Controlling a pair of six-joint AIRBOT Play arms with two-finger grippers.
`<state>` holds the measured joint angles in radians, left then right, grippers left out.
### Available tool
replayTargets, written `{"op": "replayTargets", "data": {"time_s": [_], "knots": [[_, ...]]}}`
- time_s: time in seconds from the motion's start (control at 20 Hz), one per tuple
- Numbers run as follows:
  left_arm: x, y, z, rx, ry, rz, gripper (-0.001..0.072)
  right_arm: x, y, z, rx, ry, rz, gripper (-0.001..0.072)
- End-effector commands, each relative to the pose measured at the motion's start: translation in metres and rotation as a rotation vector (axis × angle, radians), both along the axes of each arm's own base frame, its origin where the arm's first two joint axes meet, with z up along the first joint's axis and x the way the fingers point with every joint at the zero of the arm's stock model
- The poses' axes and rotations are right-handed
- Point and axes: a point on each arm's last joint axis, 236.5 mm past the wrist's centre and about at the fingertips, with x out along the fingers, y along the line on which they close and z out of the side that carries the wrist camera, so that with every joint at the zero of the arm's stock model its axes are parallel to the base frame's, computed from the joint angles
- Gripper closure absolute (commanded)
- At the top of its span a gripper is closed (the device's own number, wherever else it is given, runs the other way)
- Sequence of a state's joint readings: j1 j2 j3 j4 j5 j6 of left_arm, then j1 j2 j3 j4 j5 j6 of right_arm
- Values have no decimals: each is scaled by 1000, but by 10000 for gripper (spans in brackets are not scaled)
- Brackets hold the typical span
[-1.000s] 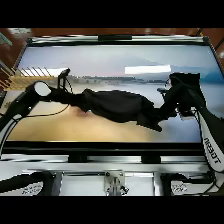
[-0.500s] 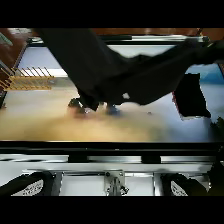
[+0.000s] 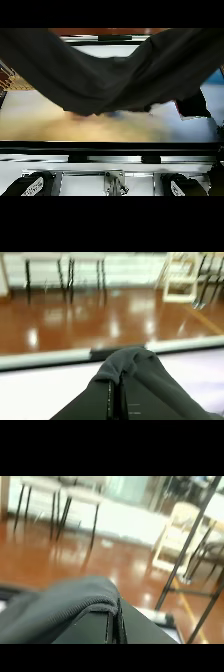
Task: Fold the shirts.
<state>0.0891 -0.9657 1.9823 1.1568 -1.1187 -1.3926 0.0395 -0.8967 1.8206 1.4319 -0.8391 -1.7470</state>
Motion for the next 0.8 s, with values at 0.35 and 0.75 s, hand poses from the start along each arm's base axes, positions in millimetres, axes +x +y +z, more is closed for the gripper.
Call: {"op": "replayTargets", "data": {"time_s": [0.35, 0.75], "knots": [[22, 25, -267, -18, 829, 71, 671, 192, 42, -132, 405, 206, 136, 637], [-2, -53, -435, -204, 1138, -113, 671, 209, 107, -459, 639, 1188, 149, 385]]}}
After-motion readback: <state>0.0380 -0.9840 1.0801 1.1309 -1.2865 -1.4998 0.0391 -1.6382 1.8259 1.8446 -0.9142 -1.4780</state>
